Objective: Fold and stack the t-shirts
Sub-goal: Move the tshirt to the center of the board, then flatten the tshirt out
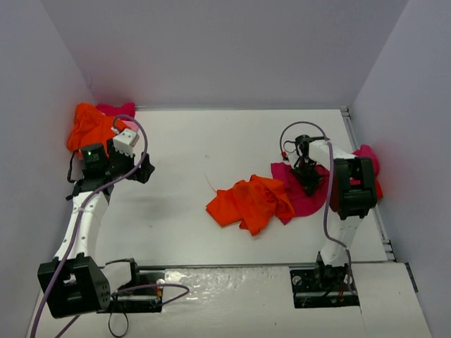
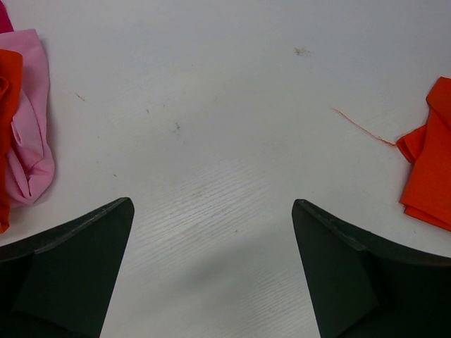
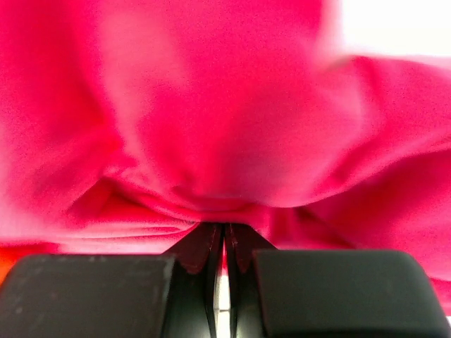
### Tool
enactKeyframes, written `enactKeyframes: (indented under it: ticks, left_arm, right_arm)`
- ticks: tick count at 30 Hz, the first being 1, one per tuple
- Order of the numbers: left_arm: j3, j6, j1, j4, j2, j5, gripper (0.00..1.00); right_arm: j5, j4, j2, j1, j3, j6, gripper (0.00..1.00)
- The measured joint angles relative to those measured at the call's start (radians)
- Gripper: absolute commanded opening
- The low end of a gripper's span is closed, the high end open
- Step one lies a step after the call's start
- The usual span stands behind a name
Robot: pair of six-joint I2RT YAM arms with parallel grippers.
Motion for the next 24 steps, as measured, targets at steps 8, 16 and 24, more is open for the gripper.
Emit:
enactKeyframes:
  ticks: [8,16,24]
  left_arm:
    - [-0.001,0.007,-0.012,-0.006,0.003,0.000,0.94]
    - [-0.001,0.019,-0.035,-0.019,0.029,-0.003,0.94]
    - [0.003,0.038,-0.071,-0.045,0.049,-0.003,0.95]
  right_arm:
    - [0.278,-0.020,0.212,-0.169,0.263,0.009,0.00]
    - [0.545,0.121,0.417,-0.323,0.540,0.011,0.00]
    - [0.512,0.179,0.423,-0.307,0.607,0.022,0.64]
